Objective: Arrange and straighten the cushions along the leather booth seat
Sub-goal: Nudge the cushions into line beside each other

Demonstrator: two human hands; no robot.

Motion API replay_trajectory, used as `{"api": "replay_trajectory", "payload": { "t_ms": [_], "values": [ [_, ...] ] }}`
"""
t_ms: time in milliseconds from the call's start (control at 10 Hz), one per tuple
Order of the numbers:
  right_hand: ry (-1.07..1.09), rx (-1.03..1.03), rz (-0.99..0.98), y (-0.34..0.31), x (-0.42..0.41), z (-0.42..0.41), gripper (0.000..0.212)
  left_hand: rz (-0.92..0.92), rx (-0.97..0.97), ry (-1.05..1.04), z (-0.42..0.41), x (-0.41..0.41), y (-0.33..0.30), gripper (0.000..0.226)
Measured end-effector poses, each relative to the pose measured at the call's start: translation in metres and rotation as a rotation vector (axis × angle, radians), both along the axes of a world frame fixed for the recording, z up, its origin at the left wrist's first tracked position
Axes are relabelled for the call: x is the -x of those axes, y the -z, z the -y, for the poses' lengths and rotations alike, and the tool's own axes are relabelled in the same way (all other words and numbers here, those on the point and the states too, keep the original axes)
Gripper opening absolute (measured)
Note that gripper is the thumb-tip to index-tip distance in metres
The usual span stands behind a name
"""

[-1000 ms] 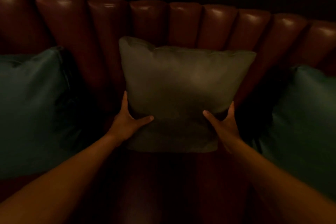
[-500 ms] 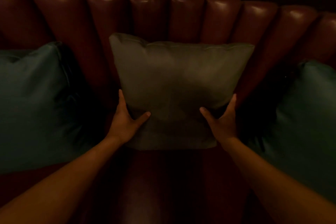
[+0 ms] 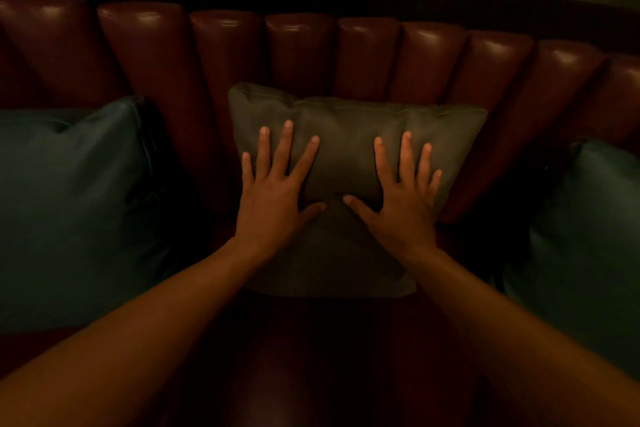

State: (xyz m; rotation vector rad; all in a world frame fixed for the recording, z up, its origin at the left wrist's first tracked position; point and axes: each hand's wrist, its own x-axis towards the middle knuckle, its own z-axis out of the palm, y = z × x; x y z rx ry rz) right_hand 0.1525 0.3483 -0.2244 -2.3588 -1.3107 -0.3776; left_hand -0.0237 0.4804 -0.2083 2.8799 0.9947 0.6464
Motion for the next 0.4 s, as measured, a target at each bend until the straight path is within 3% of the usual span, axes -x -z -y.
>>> {"api": "replay_trajectory", "payload": {
  "t_ms": [200,400],
  "values": [
    [0.027,0.087,-0.048,-0.009,0.005,0.002,0.100,-0.044,0.064,0.010,0.002,0.004,-0.013,0.110],
    [-0.028,0.012,-0.059,-0.072,0.023,0.003,0.096,0.028,0.046,-0.022,0.001,0.032,-0.081,0.097]
  ]
}}
